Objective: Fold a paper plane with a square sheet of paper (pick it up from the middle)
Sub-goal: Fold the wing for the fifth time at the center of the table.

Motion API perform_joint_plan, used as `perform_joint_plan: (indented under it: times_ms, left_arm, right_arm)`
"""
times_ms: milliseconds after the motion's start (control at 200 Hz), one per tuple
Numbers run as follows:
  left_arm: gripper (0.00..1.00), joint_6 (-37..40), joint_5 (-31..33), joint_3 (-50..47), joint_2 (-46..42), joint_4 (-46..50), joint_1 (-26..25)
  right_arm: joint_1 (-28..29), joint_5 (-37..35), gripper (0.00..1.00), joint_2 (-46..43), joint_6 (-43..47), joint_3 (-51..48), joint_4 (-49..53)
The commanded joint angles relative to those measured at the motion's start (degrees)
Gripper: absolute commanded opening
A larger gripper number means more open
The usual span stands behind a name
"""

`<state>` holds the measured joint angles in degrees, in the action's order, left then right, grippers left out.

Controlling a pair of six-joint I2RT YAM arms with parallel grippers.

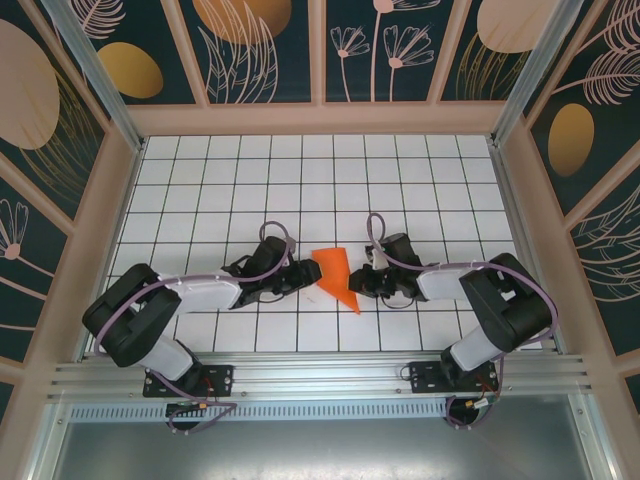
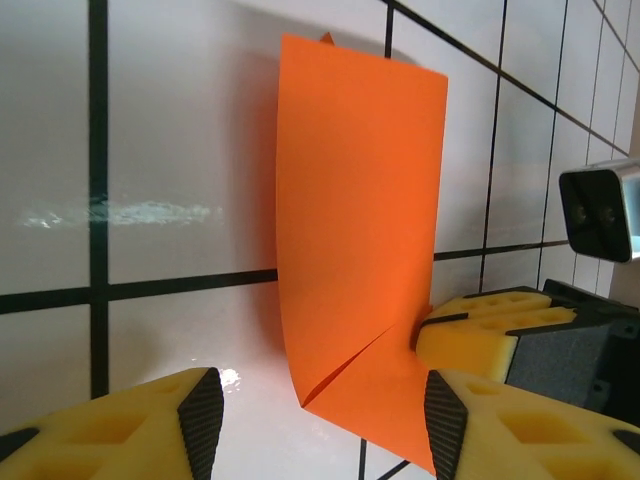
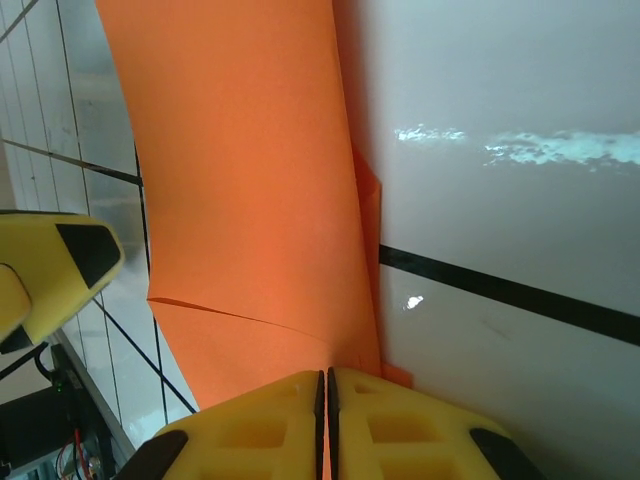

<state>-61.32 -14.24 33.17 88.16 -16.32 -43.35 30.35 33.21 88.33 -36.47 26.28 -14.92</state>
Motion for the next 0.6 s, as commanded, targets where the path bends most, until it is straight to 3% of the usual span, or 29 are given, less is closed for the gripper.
perform_joint_plan:
  times_ms: [0, 280, 595]
  left_arm:
    - [0.58, -3.68, 1.33, 1.29, 1.80, 0.34, -0.98]
    - [0.54, -6.90, -0.33, 1.90, 6.06, -4.79, -2.25]
    - [0.40, -7.07, -2.03, 4.97, 11.26, -9.04, -2.51]
  right_arm:
    - [-1.52, -2.16, 0.13, 1.80, -0.01, -2.54, 2.00]
    - [-2.02, -1.93, 0.13, 2.97, 0.26, -2.82, 0.96]
    - [-2.05, -2.03, 0.14, 2.66, 1.46, -2.01, 1.58]
